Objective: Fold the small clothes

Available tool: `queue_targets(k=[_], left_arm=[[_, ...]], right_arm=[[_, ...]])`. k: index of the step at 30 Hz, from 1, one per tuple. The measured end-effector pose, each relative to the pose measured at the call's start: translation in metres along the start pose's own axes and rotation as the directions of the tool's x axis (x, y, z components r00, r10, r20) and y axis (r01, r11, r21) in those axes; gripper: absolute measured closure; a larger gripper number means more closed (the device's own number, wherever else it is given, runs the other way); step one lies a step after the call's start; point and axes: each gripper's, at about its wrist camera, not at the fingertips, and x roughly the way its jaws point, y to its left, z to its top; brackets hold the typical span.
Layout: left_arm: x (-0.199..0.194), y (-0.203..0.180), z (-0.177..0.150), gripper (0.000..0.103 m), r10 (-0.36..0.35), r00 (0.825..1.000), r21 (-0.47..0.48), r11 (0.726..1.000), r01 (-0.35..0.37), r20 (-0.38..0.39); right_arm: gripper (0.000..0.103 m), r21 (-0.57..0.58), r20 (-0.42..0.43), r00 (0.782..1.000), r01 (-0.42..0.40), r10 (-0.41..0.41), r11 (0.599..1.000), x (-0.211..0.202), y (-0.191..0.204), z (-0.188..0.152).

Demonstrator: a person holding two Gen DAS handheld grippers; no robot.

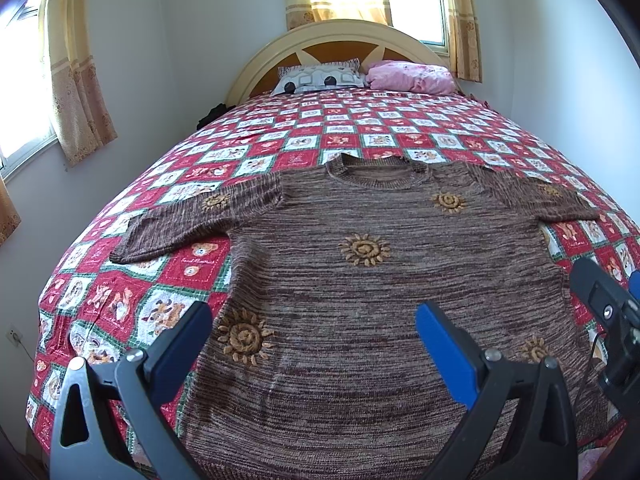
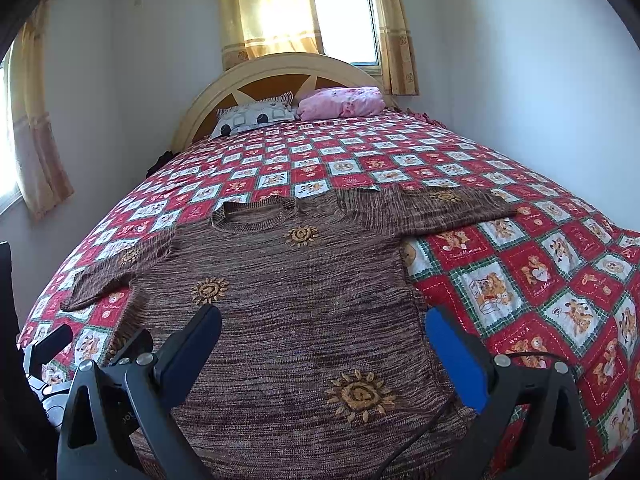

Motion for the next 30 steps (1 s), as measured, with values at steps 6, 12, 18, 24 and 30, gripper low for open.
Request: queue_targets(k=[6, 12, 18, 24, 30], left_arm=[[0.0, -0.001, -0.001, 0.0, 0.0, 1.0, 0.001, 1.0, 0.0, 0.0], [0.0, -0.001, -0.001, 0.0, 0.001, 1.0, 0.0, 1.0, -0.001, -0.001], [0.006, -0.004, -0.006, 0.0, 0.001, 1.0, 0.001, 1.0, -0.001, -0.011], [0.017, -0.003, -0.006, 0.0, -0.006, 0.999, -0.002, 1.0, 0.006, -0.036], [0.04, -0.01, -0.01, 0.0, -0.014, 0.998, 0.055, 0.998, 0.017, -0.061]], right_arm=[[0.001, 0.0, 0.0, 1.0, -0.001, 0.001, 1.0, 0.001, 0.001, 0.0], [0.001, 0.002, -0.002, 1.0, -0.007, 0.007, 1.0, 0.001, 0.0, -0.001], [0.001, -0.002, -0.011, 1.0, -0.014, 0.014, 1.0, 0.004, 0.001, -0.002], [0.001, 0.007, -0.035, 0.999, -0.034, 0.034, 0.999, 0.017, -0.004, -0.005], [0.001, -0.042, -0.094, 0.994, 0.044, -0.048, 0.998, 0.049, -0.02, -0.005]])
